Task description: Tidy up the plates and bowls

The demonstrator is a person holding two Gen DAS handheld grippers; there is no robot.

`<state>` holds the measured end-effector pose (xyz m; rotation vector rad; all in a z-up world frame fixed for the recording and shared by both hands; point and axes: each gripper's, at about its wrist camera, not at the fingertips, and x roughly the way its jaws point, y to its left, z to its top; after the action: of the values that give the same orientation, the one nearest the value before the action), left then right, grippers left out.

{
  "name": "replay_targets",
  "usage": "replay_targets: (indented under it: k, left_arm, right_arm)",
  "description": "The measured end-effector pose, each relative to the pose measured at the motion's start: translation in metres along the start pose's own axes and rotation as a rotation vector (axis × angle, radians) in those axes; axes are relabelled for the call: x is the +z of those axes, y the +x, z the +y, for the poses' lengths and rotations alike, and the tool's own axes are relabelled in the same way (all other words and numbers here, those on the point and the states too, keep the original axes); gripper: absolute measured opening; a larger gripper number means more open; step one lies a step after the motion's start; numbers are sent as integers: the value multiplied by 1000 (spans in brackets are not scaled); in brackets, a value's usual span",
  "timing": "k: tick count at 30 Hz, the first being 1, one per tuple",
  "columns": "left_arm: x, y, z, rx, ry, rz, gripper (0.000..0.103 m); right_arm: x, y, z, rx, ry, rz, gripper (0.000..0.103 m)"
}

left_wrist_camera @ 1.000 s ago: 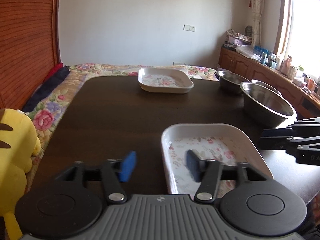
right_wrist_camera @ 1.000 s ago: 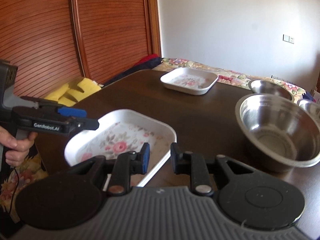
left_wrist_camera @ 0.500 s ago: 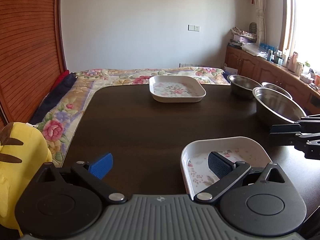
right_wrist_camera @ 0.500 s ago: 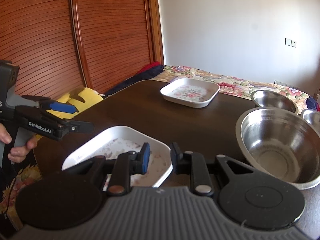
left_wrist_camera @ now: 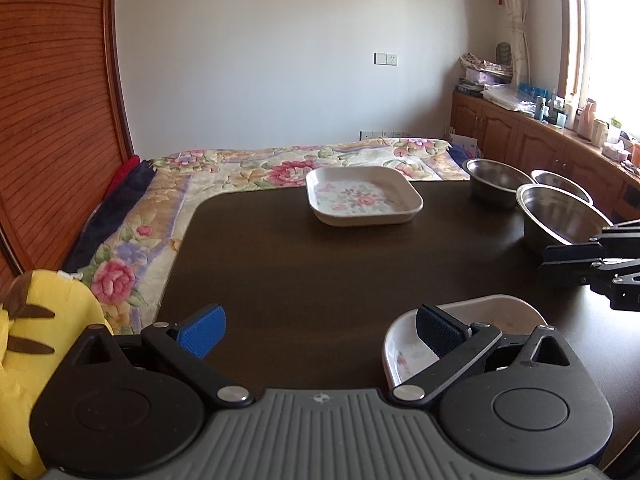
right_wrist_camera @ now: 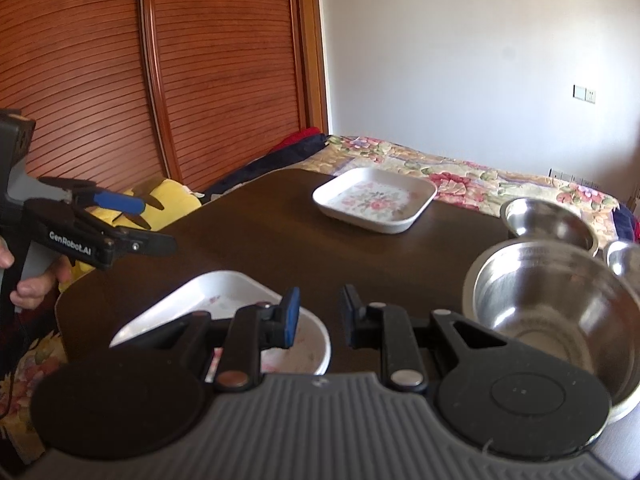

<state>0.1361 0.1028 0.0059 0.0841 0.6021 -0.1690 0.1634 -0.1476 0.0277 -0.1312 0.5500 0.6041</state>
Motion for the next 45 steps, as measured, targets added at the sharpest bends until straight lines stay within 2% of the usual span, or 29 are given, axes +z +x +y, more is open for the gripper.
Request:
replay_targets:
  k: [8, 12, 14, 16, 20, 27, 30, 31, 35, 38, 45]
  left_arm:
    - [33, 11, 11, -11, 18, -21, 103]
    - [48, 18, 18, -66, 6, -47, 103]
    - [56, 24, 19, -82, 6, -49, 99]
    - [65, 30, 21, -97, 10, -43, 90]
    - [76, 45, 20, -115, 29, -39, 83]
    - [89, 85, 16, -115, 50, -10, 61]
    - [95, 103, 16, -104, 45, 4, 42]
    - [97, 110, 17, -105, 40, 12, 39]
    - [105, 130, 17, -111, 28, 21, 34]
    - [109, 144, 17, -103, 29, 31, 31]
    - [113, 175, 21, -107, 5, 70, 25]
  right_arm:
    - [35, 10, -12, -14, -32, -26, 24]
    - [52, 20, -21, -21, -34, -29, 24]
    - [59, 25, -26, -22, -31, -24, 24]
    - [65, 31, -30, -27, -32, -16, 24]
    - [75, 48, -40, -42, -26, 2, 24]
    - [88, 81, -57, -67, 13, 42, 24]
    - [93, 96, -63, -83, 19, 60, 24]
    - [94, 100, -65, -87, 24, 68, 24]
    - [96, 118, -73, -101, 47, 96, 25]
    - [96, 130, -78, -111, 69, 123, 39]
    - [99, 152, -88, -134, 78, 181, 39]
